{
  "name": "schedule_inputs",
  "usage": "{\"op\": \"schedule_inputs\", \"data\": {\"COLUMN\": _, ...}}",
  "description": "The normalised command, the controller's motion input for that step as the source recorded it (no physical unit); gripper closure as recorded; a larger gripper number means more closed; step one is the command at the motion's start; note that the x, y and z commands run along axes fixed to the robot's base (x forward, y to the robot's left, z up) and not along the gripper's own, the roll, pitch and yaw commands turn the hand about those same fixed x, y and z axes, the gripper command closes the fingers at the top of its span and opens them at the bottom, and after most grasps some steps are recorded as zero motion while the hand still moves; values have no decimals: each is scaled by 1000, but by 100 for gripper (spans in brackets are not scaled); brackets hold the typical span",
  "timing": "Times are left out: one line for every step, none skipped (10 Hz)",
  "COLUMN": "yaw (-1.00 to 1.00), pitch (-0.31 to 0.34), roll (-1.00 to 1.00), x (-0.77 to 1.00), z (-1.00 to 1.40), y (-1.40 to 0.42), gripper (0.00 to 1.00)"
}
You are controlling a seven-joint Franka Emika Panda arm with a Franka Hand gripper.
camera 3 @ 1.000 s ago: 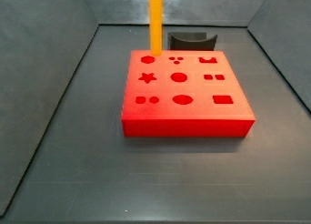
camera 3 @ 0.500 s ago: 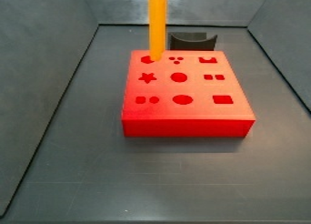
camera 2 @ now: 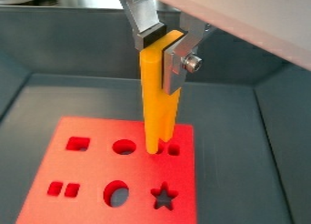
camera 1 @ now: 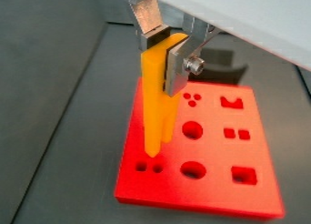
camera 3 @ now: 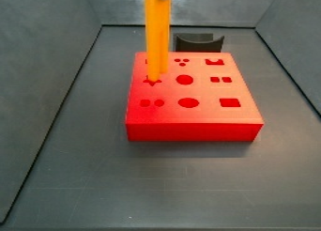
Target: Insert the square-circle object.
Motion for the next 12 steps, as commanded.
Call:
{"op": "schedule_inputs", "data": {"yaw": -1000, "pitch": 0, "roll": 0, "x": 0, "z": -503, "y": 0, "gripper": 100}}
{"op": "schedule_inputs", "data": {"yaw": -1000, "pitch": 0, "roll": 7, "x": 0, "z": -269, "y": 0, "gripper": 100}}
{"op": "schedule_inputs", "data": {"yaw": -1000, "pitch": 0, "roll": 7, "x": 0, "z": -266, "y": 0, "gripper": 100}}
{"op": "schedule_inputs", "data": {"yaw": -1000, "pitch": 0, "roll": 17, "x": 0, "z": -237, "y": 0, "gripper": 100}}
{"op": "schedule_inputs", "data": {"yaw": -1000, "pitch": 0, "roll": 17, "x": 0, "z": -189, "y": 0, "gripper": 100}}
{"op": "schedule_inputs", "data": {"yaw": -1000, "pitch": 0, "roll": 6, "x": 0, "z": -143, "y": 0, "gripper": 100}}
{"op": "schedule_inputs", "data": {"yaw": -1000, "pitch": -14, "roll": 0, "x": 0, "z": -77, "y": 0, "gripper": 100}}
{"op": "schedule_inputs", "data": {"yaw": -1000, "pitch": -57, "roll": -11, "x": 0, "z": 0, "y": 0, "gripper": 100}}
{"op": "schedule_inputs", "data": {"yaw": -1000, "pitch": -77, "roll": -44, "x": 0, "z": 0, "y": 0, "gripper": 100}}
{"op": "schedule_inputs", "data": {"yaw": -1000, "pitch": -91, "roll": -81, "x": 0, "z": 0, "y": 0, "gripper": 100}}
{"op": "schedule_inputs", "data": {"yaw": -917, "pitch": -149, "roll": -141, "x": 0, "z": 0, "y": -69, "gripper": 100}}
{"op": "schedule_inputs", "data": {"yaw": -774, "pitch": -180, "roll": -76, "x": 129, "z": -163, "y": -160, "gripper": 100}}
